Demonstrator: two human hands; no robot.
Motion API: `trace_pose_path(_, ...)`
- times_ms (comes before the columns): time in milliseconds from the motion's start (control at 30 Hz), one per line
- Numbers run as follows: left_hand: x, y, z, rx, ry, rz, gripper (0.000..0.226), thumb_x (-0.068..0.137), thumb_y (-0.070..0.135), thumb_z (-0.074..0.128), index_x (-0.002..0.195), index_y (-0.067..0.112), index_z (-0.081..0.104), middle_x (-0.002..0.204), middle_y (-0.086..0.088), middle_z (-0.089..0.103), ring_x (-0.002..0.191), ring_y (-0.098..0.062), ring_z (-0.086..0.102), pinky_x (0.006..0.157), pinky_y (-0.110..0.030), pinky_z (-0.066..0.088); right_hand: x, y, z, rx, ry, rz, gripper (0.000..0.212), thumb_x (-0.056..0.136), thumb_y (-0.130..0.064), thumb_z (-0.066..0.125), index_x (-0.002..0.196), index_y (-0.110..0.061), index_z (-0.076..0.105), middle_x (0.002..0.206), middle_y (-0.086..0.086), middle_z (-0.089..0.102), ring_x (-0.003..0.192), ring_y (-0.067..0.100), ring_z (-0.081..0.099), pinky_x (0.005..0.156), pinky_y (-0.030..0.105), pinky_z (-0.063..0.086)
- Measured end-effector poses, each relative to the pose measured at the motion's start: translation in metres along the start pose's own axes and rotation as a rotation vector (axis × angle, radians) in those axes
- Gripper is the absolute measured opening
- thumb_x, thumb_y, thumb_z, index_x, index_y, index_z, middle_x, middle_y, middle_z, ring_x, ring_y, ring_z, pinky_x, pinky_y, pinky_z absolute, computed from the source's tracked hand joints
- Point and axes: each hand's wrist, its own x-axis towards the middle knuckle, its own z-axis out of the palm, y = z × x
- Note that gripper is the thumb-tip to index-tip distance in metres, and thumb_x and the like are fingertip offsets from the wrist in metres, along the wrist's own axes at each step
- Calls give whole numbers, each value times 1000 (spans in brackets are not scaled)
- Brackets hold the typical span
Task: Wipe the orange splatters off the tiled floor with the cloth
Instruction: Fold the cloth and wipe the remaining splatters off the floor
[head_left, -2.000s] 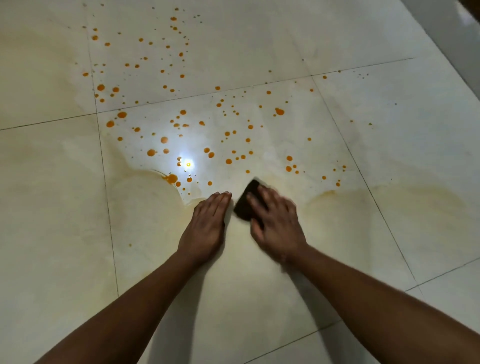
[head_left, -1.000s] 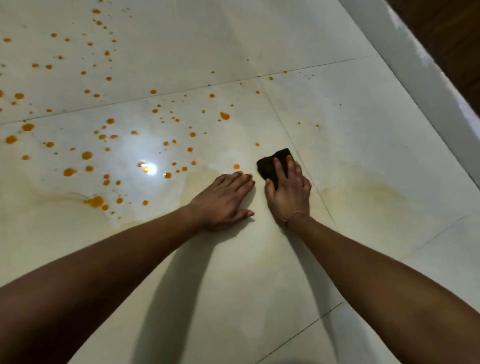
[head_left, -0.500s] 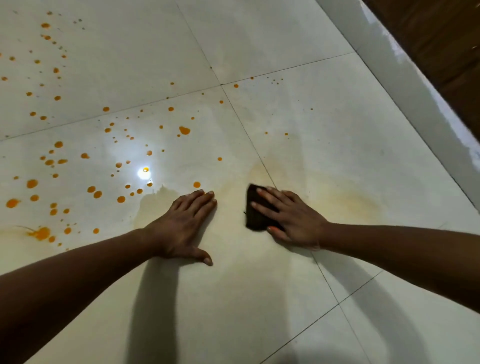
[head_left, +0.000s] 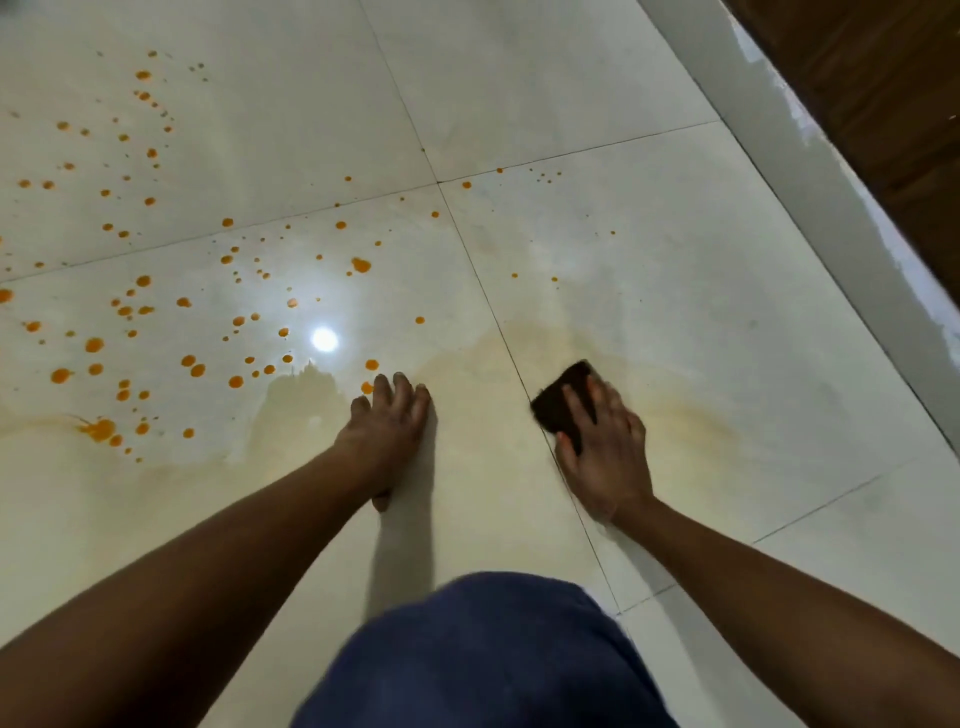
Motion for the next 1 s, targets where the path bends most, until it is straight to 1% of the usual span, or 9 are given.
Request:
trace_pose_path(100,-13,-14,9,-103,18,36,129,67,41,84,152,9,-7,159,-20,-10,147,-38,-1,119,-51,7,66,-7,-6,26,72,237,64,89,-47,33,149,-23,33,158,11,25,143,31,22,110,51,26)
trace_pose_path(200,-13,-28,14,-148,109,75,131,64,57,80,154,14,-5,161,-12,-10,149,-31,-6,119,-47,-1,124,-61,-5,59,56,185,62,92,-43,39,150,-24,31,159,9,21,144,30,19,111,51,22)
trace_pose_path(367,25,-29,-24,-138,242,118,124,67,69,71,153,9,4,161,-12,1,149,-31,-7,119,-48,-3,56,-61,7,8,2,-214,63,87,-46,40,148,-29,34,158,6,25,144,26,22,109,46,25)
trace_pose_path(467,36,-18,-30,-103,221,155,120,65,70,71,151,7,15,157,-12,14,148,-31,-3,117,-50,-7,82,1,-8,31,66,-4,65,86,-47,37,146,-22,39,155,13,30,140,31,28,106,51,32)
trace_pose_path(567,41,-19,-19,-109,246,150,120,63,71,71,151,10,17,156,-8,14,148,-29,-4,117,-49,-9,179,-13,-20,46,128,302,68,87,-50,27,149,-22,31,158,13,22,143,31,21,108,53,27)
trace_pose_path(767,26,-34,-2,-192,382,143,112,67,72,68,149,7,27,157,-8,24,150,-29,2,116,-46,-10,126,-69,0,-3,30,-277,63,89,-45,37,149,-28,32,158,7,24,145,27,21,109,47,25)
trace_pose_path(867,1,-62,14,-153,434,100,109,52,69,79,134,3,52,142,-16,50,139,-37,36,112,-49,9,141,-41,-8,-4,46,-143,62,90,-45,37,149,-27,32,158,9,24,144,28,21,109,49,25)
trace_pose_path(933,-14,-88,30,-159,436,25,107,49,70,80,130,4,55,140,-18,52,136,-39,41,110,-51,14,180,-75,-8,23,90,62,61,90,-46,36,148,-26,32,158,10,24,144,28,20,109,50,24)
trace_pose_path(1000,-29,-108,47,-170,407,-80,111,51,75,75,133,5,52,143,-18,48,137,-39,37,110,-52,13,184,-137,3,31,107,-34,63,88,-44,39,148,-25,35,158,9,25,144,28,22,108,50,26)
